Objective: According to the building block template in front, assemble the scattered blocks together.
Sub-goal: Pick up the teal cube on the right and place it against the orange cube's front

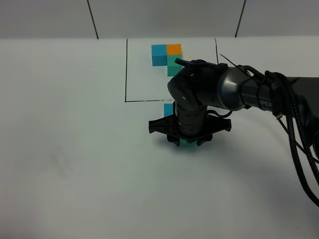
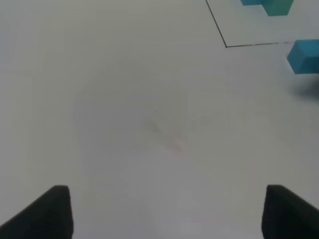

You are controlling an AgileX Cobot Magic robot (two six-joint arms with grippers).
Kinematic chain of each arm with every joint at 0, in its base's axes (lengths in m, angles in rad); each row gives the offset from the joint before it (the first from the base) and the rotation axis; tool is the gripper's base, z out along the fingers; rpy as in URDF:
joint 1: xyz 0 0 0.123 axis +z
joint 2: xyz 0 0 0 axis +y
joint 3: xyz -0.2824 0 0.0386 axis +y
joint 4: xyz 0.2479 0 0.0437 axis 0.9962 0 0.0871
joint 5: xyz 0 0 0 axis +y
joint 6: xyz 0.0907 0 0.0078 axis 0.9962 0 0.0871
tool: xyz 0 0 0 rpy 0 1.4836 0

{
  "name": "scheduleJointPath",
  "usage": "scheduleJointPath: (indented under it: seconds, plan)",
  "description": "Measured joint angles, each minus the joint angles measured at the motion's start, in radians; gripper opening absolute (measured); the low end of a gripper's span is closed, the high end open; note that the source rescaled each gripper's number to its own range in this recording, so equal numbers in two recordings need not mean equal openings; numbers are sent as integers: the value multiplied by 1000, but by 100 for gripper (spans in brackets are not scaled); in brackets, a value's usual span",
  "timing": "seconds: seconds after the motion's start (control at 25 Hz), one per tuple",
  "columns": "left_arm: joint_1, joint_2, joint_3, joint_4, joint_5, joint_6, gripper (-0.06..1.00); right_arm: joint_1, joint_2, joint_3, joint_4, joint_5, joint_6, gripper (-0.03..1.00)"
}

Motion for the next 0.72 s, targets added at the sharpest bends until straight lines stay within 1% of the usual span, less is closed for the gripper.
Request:
scheduleJointPath:
  seconds: [0.72]
  plan:
    - [0, 0, 0, 0, 0, 0, 68, -24, 36, -4, -3, -17, -19, 23]
